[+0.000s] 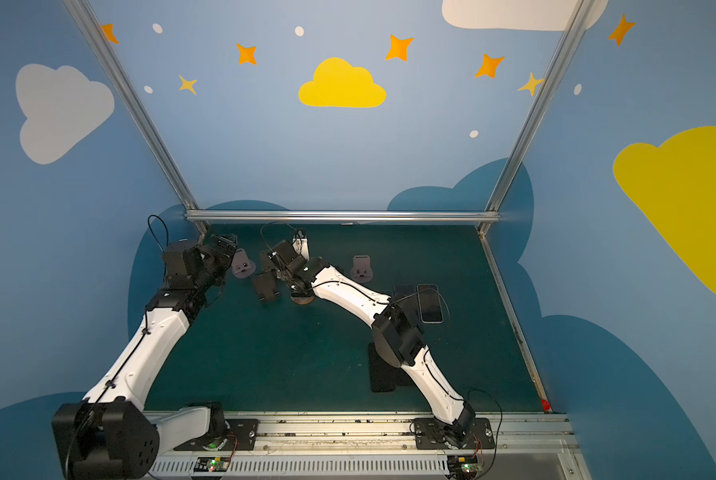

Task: Remove the phone from the phone stand
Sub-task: 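Close the right gripper on the teal phone on the wooden-base stand, then lift the teal phone up off the wooden-base stand with the right gripper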

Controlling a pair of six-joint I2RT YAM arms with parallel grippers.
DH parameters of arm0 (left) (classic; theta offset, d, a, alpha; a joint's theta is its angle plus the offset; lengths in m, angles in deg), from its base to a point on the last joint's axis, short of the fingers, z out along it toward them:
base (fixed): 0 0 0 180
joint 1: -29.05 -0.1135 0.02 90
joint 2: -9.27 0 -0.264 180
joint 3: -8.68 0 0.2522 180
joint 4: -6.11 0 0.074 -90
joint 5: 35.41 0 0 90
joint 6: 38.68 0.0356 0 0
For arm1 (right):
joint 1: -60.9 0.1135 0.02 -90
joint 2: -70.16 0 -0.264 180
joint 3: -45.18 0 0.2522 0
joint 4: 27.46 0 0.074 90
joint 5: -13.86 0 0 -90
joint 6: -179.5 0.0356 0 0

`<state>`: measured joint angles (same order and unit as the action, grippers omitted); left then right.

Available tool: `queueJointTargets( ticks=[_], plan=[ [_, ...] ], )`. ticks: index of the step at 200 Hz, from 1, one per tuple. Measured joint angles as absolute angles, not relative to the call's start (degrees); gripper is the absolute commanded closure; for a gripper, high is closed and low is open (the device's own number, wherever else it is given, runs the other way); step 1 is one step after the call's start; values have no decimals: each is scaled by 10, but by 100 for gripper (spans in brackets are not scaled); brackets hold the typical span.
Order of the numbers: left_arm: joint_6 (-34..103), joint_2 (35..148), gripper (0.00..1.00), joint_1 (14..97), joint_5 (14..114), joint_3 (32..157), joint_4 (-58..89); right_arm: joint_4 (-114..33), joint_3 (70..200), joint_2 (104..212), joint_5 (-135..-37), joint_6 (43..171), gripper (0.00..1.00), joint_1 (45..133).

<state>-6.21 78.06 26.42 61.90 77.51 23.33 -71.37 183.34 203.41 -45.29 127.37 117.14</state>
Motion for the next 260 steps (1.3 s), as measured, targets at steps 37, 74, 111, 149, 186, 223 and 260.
queueJointTargets(
  ticks=[37,74,111,149,186,223,260],
  plan=[
    [-62,785,0,264,620,775,232,-710,1833,2044,-453,1270,14,1171],
    [-64,785,0,264,621,775,231,-709,1833,2050,-453,1270,18,1171],
    [-64,786,0,264,621,775,231,-704,1833,2053,-458,1270,23,1171],
    [-64,787,0,264,625,775,230,-692,1826,2053,-457,1261,26,1172],
    [-65,787,0,264,630,775,228,-669,1805,2045,-451,1235,27,1177],
    [-66,788,0,264,631,775,227,-651,1788,2034,-453,1206,29,1181],
    [-66,790,0,264,632,775,227,-642,1771,2023,-458,1190,29,1182]
  ],
)
